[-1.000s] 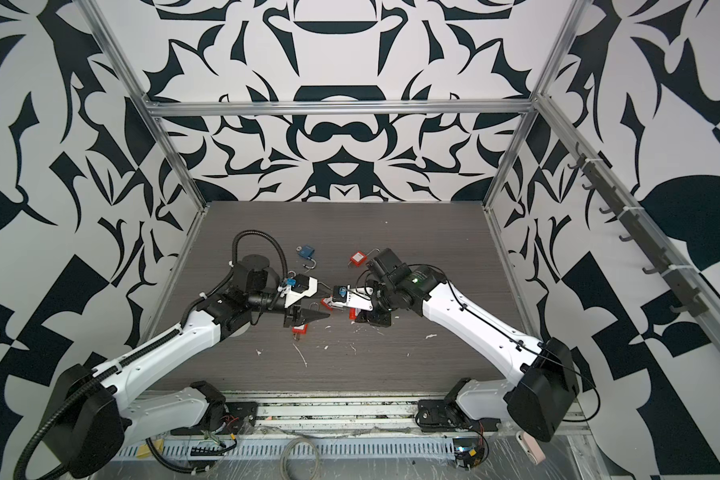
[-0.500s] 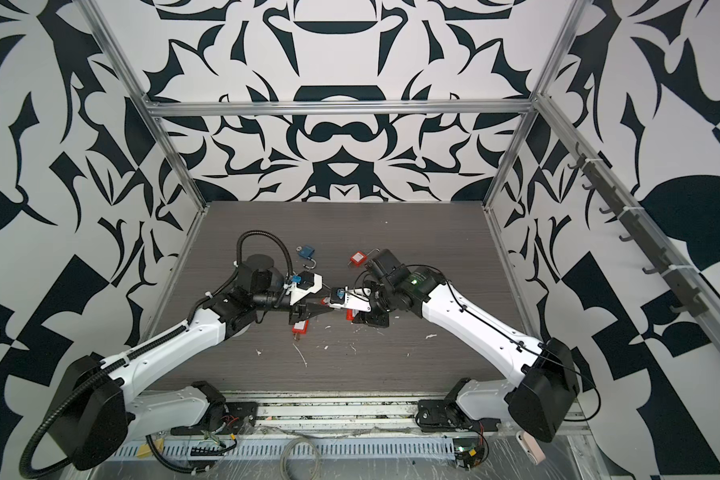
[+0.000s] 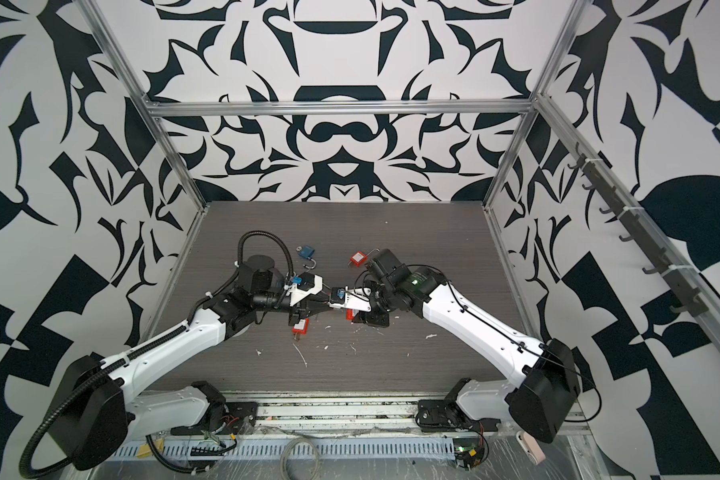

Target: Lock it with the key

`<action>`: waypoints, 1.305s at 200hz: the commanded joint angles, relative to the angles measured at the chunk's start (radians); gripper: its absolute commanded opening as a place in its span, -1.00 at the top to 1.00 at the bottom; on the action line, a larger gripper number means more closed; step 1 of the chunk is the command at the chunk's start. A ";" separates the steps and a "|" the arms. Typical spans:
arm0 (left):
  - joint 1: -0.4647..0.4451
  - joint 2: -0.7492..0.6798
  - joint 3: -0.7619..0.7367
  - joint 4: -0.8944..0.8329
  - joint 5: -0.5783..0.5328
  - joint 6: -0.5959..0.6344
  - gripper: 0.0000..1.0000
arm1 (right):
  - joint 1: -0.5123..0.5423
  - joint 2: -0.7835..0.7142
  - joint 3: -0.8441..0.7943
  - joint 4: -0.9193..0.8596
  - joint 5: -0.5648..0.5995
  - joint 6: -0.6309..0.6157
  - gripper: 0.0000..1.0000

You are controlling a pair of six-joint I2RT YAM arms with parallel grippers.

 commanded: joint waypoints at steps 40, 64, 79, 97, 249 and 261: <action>-0.003 0.009 0.008 -0.054 0.047 0.033 0.97 | 0.012 -0.020 0.062 0.006 -0.023 -0.014 0.55; -0.004 0.007 0.014 -0.058 0.067 0.031 1.00 | 0.012 -0.016 0.072 -0.008 -0.028 -0.014 0.40; -0.004 0.004 0.018 -0.054 0.085 0.014 1.00 | 0.013 -0.015 0.076 -0.019 -0.021 -0.009 0.19; -0.004 -0.006 0.010 -0.035 0.095 -0.015 1.00 | 0.013 -0.019 0.079 -0.015 0.003 0.027 -0.28; -0.015 -0.085 -0.132 0.263 0.138 -0.200 1.00 | 0.012 0.031 0.180 -0.229 -0.045 0.035 -0.13; -0.016 -0.079 -0.124 0.272 0.145 -0.201 1.00 | 0.013 0.033 0.188 -0.238 -0.050 0.035 -0.05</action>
